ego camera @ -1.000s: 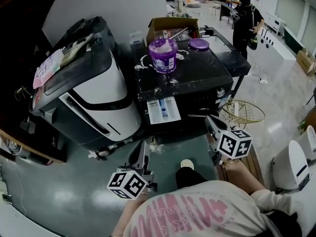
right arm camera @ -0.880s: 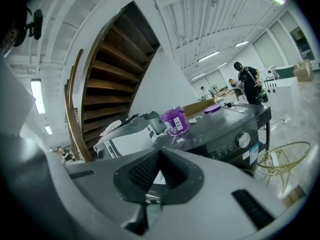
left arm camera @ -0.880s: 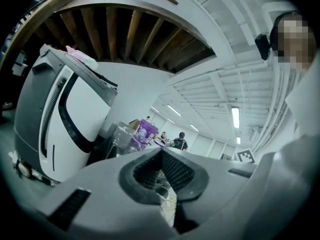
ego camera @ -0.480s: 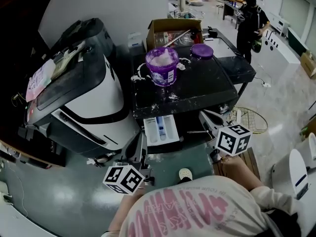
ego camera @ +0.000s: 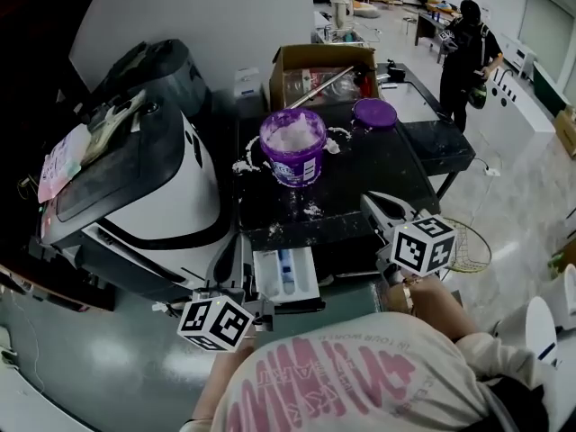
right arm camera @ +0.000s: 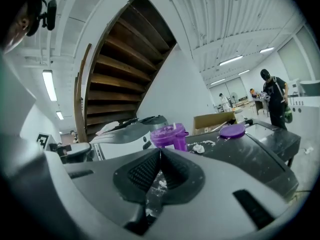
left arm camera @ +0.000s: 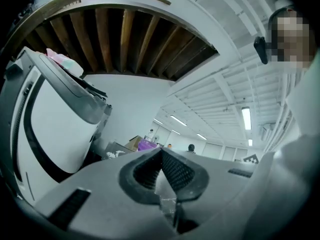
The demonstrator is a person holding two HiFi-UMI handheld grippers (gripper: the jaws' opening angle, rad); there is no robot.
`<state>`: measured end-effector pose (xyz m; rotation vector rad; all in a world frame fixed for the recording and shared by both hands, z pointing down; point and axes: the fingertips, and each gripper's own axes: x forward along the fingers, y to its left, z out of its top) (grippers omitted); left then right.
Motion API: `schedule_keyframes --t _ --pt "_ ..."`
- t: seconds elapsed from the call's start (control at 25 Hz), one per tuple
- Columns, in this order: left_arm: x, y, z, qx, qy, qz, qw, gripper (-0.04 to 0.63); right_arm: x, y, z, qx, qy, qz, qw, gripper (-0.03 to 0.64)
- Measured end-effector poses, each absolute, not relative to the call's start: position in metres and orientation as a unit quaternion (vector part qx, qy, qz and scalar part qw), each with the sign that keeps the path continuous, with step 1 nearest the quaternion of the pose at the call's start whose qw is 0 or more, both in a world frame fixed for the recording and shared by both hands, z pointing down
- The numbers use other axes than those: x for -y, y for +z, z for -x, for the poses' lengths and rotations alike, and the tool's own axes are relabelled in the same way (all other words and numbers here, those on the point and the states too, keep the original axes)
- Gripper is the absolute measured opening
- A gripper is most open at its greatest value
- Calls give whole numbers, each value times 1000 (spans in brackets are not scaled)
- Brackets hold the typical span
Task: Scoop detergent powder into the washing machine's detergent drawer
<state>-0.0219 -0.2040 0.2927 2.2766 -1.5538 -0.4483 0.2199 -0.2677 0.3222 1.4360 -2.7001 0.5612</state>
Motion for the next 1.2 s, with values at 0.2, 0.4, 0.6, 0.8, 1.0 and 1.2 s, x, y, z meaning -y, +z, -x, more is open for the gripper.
schedule_keyframes --t 0.2,0.4,0.6,0.8,1.0,1.2 --pt "230 308 24 567 -166 -787 179 1 315 330 -219 883 181 -432 32 72" --pt "240 320 36 591 -158 -770 182 0 355 325 -196 911 191 -364 42 82" --pt "233 334 56 624 -145 -744 191 0 388 322 -177 923 199 -322 67 117" --pt "228 334 75 649 -146 -723 188 0 423 297 -166 928 193 -312 66 135" --pt "229 345 93 668 -156 -701 198 0 467 289 -158 928 157 -323 102 135" --pt "240 349 111 680 -148 -691 197 0 497 309 -149 916 132 -322 198 137"
